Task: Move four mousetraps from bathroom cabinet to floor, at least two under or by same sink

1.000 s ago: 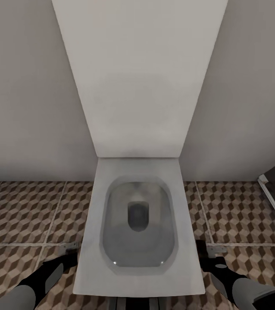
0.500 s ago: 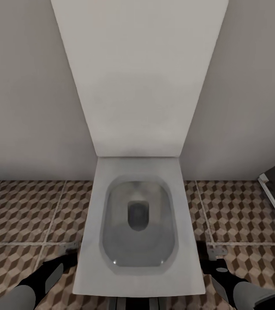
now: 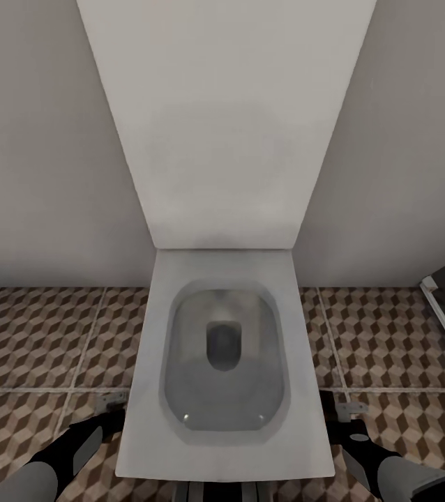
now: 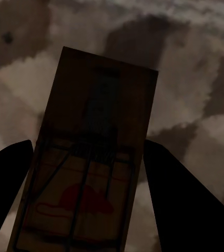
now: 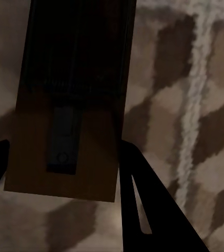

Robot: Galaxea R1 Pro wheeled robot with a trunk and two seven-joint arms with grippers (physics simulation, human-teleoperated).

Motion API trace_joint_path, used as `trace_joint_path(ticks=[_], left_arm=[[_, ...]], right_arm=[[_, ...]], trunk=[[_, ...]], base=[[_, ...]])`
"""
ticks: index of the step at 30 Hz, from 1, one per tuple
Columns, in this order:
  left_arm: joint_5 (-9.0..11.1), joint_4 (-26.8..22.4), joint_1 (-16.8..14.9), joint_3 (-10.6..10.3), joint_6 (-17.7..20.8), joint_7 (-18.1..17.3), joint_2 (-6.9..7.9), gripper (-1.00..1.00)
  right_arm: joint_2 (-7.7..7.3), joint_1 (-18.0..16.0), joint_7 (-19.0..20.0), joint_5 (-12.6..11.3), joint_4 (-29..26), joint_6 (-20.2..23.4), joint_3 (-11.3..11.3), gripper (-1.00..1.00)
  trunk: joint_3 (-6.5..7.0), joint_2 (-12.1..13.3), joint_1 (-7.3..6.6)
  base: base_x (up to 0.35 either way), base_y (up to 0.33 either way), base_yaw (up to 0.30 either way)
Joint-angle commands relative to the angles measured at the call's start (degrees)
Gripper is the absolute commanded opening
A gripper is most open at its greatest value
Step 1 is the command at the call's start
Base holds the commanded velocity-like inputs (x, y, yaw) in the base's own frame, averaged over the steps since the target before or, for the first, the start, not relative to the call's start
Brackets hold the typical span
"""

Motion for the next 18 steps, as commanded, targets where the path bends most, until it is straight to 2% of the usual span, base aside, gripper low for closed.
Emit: trace_joint_path(ticks=[1, 18], left_arm=[[0.5, -0.2, 0.0, -0.5, 0.3, 0.4, 0.06, -1.0], [0.5, -0.2, 0.0, -0.4, 0.3, 0.4, 0.05, -1.0]], right_arm=[[0.01, 0.0, 0.0, -0.7, 0.1, -0.2, 0.5, -1.0], [0.01, 0.0, 0.0, -0.7, 0.1, -0.2, 0.5, -1.0]], trunk=[[-0.03, 0.0, -0.01], [-0.03, 0.0, -0.01]], base=[[0.0, 0.0, 0.0], [0.0, 0.0, 0.0]])
